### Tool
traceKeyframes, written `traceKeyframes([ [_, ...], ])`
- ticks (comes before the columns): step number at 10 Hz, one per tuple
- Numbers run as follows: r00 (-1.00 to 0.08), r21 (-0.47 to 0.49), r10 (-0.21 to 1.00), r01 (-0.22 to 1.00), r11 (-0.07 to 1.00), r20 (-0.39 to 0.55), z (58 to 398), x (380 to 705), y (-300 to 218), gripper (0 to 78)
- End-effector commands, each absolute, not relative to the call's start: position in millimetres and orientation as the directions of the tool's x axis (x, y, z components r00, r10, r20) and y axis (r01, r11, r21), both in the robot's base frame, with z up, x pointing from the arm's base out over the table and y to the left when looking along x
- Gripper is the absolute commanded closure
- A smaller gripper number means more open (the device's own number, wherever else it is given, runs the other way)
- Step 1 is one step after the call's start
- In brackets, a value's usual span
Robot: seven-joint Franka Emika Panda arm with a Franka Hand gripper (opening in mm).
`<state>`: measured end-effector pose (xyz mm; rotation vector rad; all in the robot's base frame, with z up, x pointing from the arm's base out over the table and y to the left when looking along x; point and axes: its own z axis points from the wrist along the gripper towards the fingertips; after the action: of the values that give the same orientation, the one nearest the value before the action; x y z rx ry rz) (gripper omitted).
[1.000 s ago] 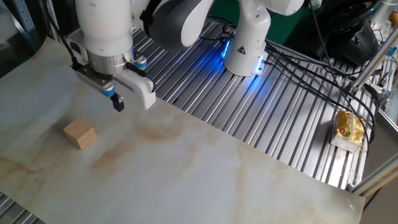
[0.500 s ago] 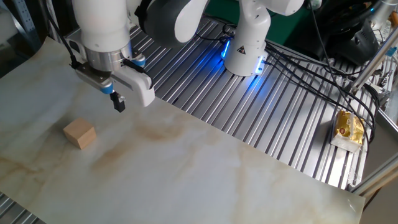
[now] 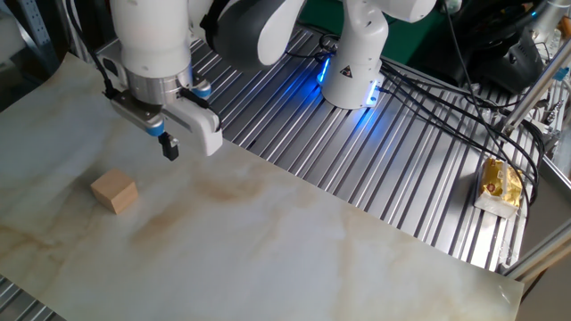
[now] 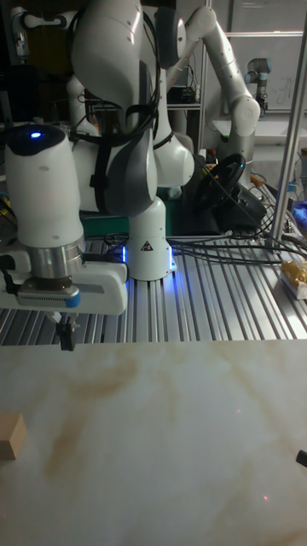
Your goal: Pick up the small block on the left and move it to the right
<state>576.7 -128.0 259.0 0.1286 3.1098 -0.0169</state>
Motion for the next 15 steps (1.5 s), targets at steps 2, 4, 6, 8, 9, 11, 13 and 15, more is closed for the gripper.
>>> traceKeyframes([
  [2,-0.995,-0.008,0.092,0.093,0.996,-0.045,250,581,-141,77.6],
  [4,-0.995,-0.006,0.086,0.087,0.996,-0.050,245,586,-150,77.6],
  [6,-0.994,-0.005,0.094,0.094,0.996,-0.048,243,588,-152,77.6],
  [8,-0.995,-0.004,0.089,0.089,0.996,-0.048,240,592,-158,77.6],
  [9,-0.995,-0.002,0.083,0.083,0.997,-0.049,237,594,-162,77.6],
  [11,-0.996,0.009,0.080,0.080,0.997,-0.047,233,602,-175,77.6],
  [13,-0.996,0.006,0.084,0.084,0.996,-0.035,239,602,-177,77.6],
  [15,-0.997,0.005,0.074,0.073,0.997,-0.032,238,605,-184,77.6],
])
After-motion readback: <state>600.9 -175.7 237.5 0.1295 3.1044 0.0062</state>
